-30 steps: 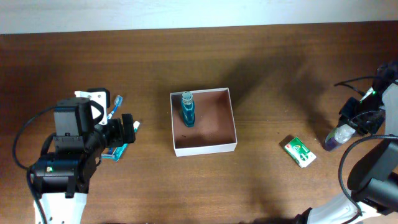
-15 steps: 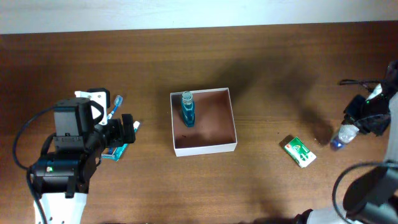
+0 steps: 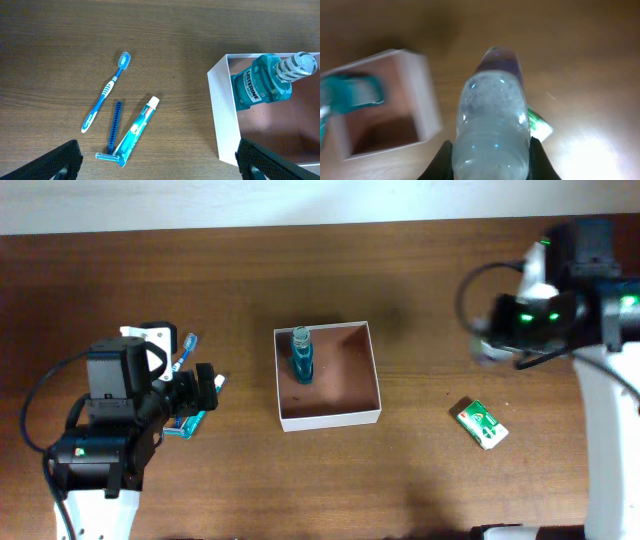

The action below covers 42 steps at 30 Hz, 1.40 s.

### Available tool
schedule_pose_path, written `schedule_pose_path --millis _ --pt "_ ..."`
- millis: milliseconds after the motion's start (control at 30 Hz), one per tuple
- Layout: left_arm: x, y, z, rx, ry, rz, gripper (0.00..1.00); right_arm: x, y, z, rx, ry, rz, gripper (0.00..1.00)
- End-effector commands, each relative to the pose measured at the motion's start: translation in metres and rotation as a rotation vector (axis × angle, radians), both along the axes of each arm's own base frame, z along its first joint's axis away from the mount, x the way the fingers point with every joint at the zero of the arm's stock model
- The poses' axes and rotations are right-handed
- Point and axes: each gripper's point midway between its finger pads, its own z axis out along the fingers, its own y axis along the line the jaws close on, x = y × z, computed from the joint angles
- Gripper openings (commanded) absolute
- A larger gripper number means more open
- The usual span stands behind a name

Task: Pack container
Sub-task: 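Carry the spray bottle into the box beside the mouthwash and release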

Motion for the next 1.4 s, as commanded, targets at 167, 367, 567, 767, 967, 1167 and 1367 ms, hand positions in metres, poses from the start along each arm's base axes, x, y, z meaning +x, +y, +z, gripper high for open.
schedule_pose_path --millis 167,367,567,767,967,1167,1367 --pt "0.003 0.001 0.008 -0.007 -0.020 0.013 0.99 0.008 0.154 0.022 0.101 -0.128 0.322 0.04" --pt "0.003 0.001 0.008 -0.007 -0.020 0.013 0.99 0.038 0.197 -0.051 0.106 0.065 0.363 0.04" --pt "0.003 0.001 0.008 -0.007 -0.020 0.013 0.99 0.060 0.211 -0.121 0.063 0.206 0.360 0.04" --pt "0.003 0.001 0.008 -0.007 -0.020 0.013 0.99 0.077 0.221 -0.141 0.068 0.191 0.361 0.04" --pt "0.003 0.001 0.008 -0.007 -0.020 0.013 0.99 0.089 0.227 -0.144 0.079 0.153 0.364 0.04" --pt "0.003 0.001 0.008 -0.007 -0.019 0.013 0.99 0.088 0.227 -0.165 0.063 0.204 0.360 0.04" --pt "0.003 0.001 0.008 -0.006 -0.020 0.013 0.99 0.088 0.227 -0.172 0.057 0.221 0.360 0.35"
